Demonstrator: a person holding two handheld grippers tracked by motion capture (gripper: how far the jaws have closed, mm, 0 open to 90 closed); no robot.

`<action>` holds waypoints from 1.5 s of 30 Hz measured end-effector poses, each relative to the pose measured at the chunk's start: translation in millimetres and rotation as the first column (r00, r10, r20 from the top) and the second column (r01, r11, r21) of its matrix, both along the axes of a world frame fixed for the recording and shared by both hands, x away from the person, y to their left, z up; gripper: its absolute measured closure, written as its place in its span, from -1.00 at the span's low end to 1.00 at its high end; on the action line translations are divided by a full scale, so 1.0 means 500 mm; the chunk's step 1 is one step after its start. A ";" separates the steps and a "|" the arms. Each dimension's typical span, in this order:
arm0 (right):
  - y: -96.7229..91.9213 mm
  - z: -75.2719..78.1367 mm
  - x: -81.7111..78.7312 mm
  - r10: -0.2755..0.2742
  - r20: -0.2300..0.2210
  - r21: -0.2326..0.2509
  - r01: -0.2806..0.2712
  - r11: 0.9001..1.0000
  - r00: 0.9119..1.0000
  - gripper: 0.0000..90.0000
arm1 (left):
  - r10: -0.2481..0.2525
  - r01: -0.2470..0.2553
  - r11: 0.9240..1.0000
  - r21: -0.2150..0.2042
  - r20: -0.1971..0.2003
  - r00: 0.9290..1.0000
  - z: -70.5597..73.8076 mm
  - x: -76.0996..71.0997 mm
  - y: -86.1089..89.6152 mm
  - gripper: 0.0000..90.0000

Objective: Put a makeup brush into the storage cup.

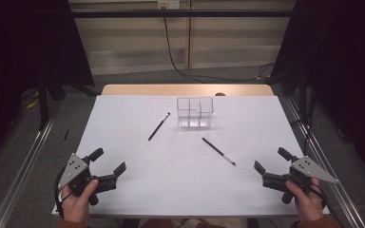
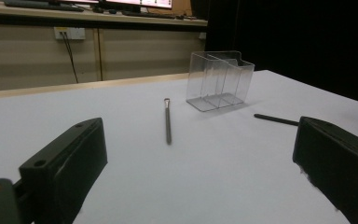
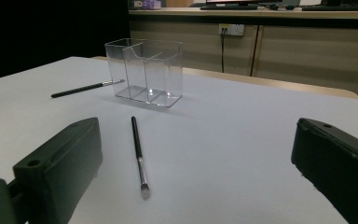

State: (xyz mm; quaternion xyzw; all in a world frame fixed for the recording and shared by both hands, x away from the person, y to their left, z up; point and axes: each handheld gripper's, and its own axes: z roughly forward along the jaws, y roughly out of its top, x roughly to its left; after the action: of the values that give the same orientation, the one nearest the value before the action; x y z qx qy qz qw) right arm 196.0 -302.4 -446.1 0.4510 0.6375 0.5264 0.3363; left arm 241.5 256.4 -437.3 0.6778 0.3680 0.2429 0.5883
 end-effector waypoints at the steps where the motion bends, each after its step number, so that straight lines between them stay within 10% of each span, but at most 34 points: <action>1: 0.000 0.000 0.000 -0.001 0.000 0.002 0.001 1.000 1.000 -0.98 | 0.000 0.000 1.000 0.001 0.001 1.000 0.000 0.000 0.000 -0.93; 25: -0.008 -0.001 -0.005 -0.011 -0.006 0.010 0.011 1.000 1.000 -0.98 | -0.043 0.044 0.999 0.014 -0.049 0.998 -0.005 0.019 -0.012 -0.95; 40: -0.008 -0.002 -0.008 -0.003 -0.011 0.007 0.003 1.000 1.000 -0.98 | -0.067 0.074 0.995 0.071 -0.101 0.993 -0.004 0.067 -0.051 -0.95; 45: -0.008 -0.002 -0.009 -0.002 -0.009 0.005 0.002 1.000 1.000 -0.98 | -0.063 0.069 0.989 0.129 -0.055 0.997 0.006 0.081 -0.056 -0.95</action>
State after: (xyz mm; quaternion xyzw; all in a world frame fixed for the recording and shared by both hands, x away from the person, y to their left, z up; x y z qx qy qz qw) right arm 191.6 -306.4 -447.2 0.4551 0.6371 0.5256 0.3328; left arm 282.0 228.3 -434.2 0.7328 0.3435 0.2296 0.5407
